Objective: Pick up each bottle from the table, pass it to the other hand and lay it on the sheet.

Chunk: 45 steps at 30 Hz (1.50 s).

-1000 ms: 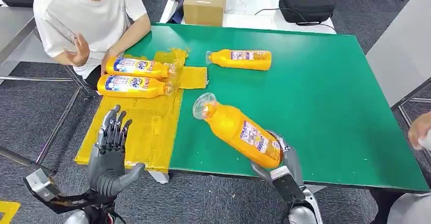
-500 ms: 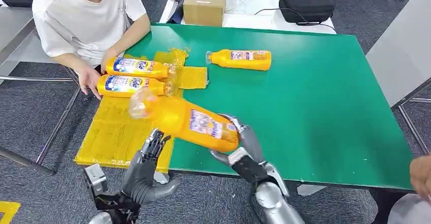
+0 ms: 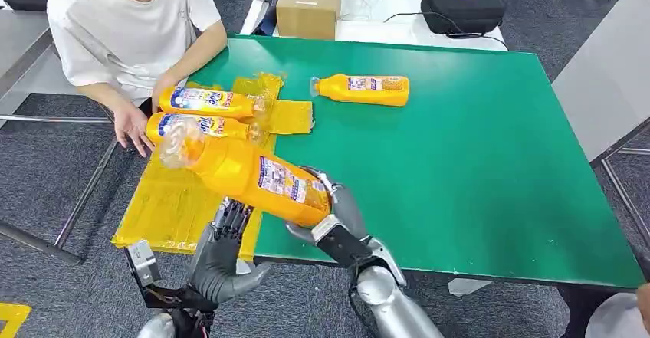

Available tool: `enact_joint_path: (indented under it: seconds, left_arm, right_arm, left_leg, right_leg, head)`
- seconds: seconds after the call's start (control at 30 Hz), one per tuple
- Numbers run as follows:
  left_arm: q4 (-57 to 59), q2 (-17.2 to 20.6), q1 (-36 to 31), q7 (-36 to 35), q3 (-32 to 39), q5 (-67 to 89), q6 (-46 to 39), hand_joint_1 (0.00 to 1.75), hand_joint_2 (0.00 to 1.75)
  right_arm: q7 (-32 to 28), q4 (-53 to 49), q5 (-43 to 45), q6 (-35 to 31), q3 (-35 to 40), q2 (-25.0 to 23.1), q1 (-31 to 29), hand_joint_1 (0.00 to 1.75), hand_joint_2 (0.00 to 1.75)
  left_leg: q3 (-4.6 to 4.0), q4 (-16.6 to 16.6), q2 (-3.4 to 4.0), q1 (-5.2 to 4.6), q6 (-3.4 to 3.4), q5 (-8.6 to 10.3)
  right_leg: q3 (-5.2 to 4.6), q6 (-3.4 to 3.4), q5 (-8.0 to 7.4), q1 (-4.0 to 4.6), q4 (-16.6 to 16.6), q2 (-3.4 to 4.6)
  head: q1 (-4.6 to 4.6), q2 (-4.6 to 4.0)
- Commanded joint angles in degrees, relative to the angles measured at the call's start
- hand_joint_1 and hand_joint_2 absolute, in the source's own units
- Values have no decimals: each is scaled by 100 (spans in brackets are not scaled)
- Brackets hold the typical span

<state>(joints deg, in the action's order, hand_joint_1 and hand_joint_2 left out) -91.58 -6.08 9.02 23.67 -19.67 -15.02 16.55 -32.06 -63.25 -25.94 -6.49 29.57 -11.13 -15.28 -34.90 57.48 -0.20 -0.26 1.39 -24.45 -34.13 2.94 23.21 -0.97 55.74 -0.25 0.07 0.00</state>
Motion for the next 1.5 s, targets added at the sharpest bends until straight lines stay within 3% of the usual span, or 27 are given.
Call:
enact_joint_path:
  seconds: [0.03, 0.37, 0.67, 0.9, 0.93, 0.97, 1.5]
  left_arm:
    - [367, -196, -336, 150, 73, -83, -95, 0, 175]
    - [502, -262, -409, 133, 111, -98, -170, 0, 175]
    - [510, -446, -519, 322, 360, -220, -65, 0, 175]
    - [580, -509, -651, 429, 435, -703, 625, 0, 175]
    - [590, -499, -658, 420, 422, -738, 684, 152, 175]
    - [606, -483, -667, 405, 395, -793, 780, 175, 175]
    - [577, -454, -646, 456, 390, -808, 1100, 175, 175]
  right_arm:
    - [-148, 906, 95, 180, 704, -156, -228, 175, 175]
    - [-166, 706, 92, 266, 1001, -153, -148, 175, 175]
    - [-220, 512, 212, 758, 1694, -126, -143, 175, 175]
    - [-254, 405, 473, 1101, 1926, -82, -259, 175, 175]
    - [-255, 413, 487, 1098, 1920, -84, -265, 175, 175]
    - [-260, 414, 505, 1104, 1909, -85, -265, 175, 175]
    - [-219, 287, 628, 1234, 1879, -77, -278, 175, 175]
  left_leg:
    - [22, -5, 5, 4, -6, -7]
    - [15, -5, 0, 2, -6, -4]
    - [15, -3, -2, 3, -6, -5]
    - [29, 0, -9, 8, -10, -11]
    - [20, -2, -10, 5, -8, -6]
    - [18, -1, -10, 6, -8, -5]
    - [26, 1, -11, 6, -9, -10]
  right_leg:
    - [22, -8, 5, 4, -6, 4]
    - [15, -7, 4, 2, -6, -1]
    - [16, -9, 6, 3, -4, -3]
    - [33, -14, 13, 8, -3, -10]
    - [22, -11, 9, 5, -4, -11]
    - [20, -10, 8, 5, -4, -11]
    - [29, -12, 13, 6, -3, -13]
  head:
    - [0, 0]
    - [2, 0]
    - [2, 0]
    - [0, 0]
    - [0, 0]
    - [0, 0]
    - [0, 0]
